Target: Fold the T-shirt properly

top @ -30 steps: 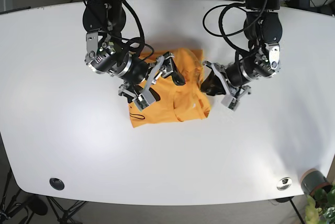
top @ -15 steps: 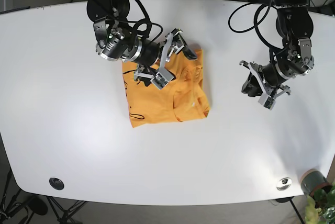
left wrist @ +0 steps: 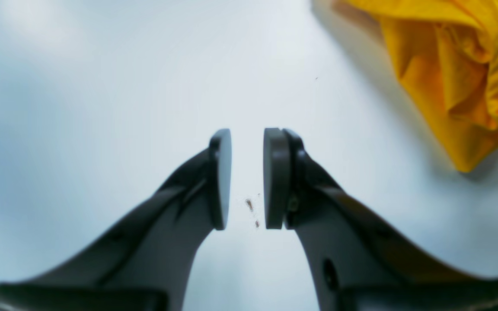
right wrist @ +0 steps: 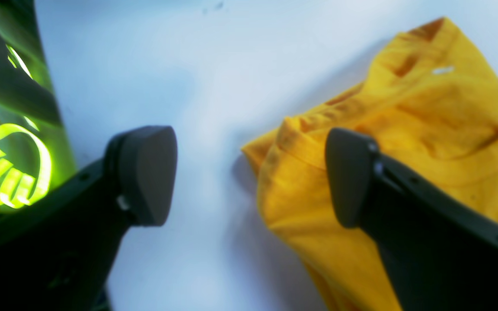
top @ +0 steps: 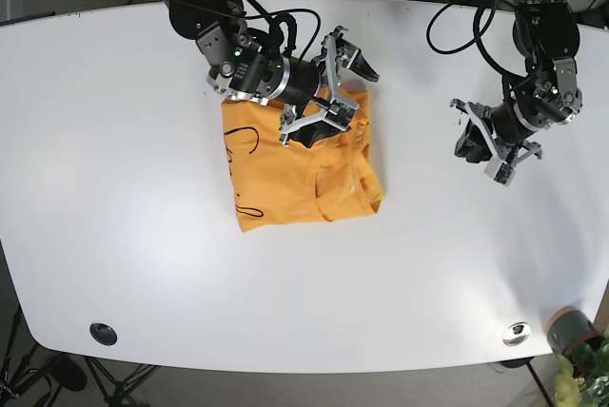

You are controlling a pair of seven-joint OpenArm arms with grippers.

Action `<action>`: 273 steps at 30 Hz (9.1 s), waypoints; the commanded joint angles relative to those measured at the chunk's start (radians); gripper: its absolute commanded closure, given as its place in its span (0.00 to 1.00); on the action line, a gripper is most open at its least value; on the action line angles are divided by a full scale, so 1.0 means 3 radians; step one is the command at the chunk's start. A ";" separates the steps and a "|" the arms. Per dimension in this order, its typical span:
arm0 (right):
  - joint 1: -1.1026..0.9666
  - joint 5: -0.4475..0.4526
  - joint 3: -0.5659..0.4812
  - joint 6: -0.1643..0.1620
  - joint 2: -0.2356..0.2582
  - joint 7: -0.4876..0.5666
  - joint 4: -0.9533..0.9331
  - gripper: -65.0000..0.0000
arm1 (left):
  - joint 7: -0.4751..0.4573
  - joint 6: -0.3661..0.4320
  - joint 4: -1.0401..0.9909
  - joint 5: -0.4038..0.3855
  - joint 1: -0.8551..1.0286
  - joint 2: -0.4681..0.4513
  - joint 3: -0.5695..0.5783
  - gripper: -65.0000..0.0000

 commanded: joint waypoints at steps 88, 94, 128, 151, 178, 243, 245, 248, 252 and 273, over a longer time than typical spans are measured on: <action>0.0222 -0.0380 0.0032 -0.0015 -0.0444 0.1229 -0.1291 0.73 | -0.0169 -0.0008 0.0074 -0.0036 0.0050 -0.0039 -0.0010 0.83; 0.0140 -0.0365 0.0237 -0.0015 -0.0464 0.0804 -0.0673 0.32 | -0.0169 0.0007 0.0136 -0.0041 -0.0104 -0.0039 0.0194 0.83; 0.1598 0.0269 0.1454 0.0021 0.0022 0.0712 -0.2028 0.86 | -0.0174 0.0519 0.0371 -0.0031 -0.0175 0.0907 0.1278 0.83; 0.1624 0.0269 0.1459 0.0093 0.0236 0.2057 -0.3573 0.86 | -0.0388 0.0503 -0.0631 -0.0041 -0.0380 0.0759 0.1411 0.83; 0.0831 0.0300 0.1464 0.0093 0.0390 0.1853 -0.2637 0.87 | -0.0486 0.0503 -0.1342 -0.0036 -0.1300 0.0509 0.1800 0.83; 0.0002 0.0305 0.1791 0.0087 -0.0096 0.0671 -0.0570 0.87 | -0.1376 0.2416 -0.0381 0.0762 -0.1070 0.0739 0.2225 0.39; 0.0033 0.0305 0.1822 0.0087 -0.0096 0.0671 -0.0570 0.87 | -0.1503 0.2426 -0.0360 0.1048 -0.0927 0.0872 0.2225 0.39; 0.0033 0.0305 0.1843 0.0087 -0.0096 0.0671 -0.0570 0.87 | -0.1713 0.2426 -0.0376 0.1421 -0.0671 0.1015 0.2209 0.39; 0.0033 0.0305 0.1843 0.0087 -0.0096 0.0671 -0.0575 0.87 | -0.1887 0.2426 -0.0550 0.1616 -0.0497 0.1122 0.2199 0.39; 0.0023 0.0310 0.1843 0.0087 -0.0101 0.0671 -0.0560 0.87 | -0.2107 0.1941 -0.1670 0.0971 -0.0410 0.0688 0.1867 0.39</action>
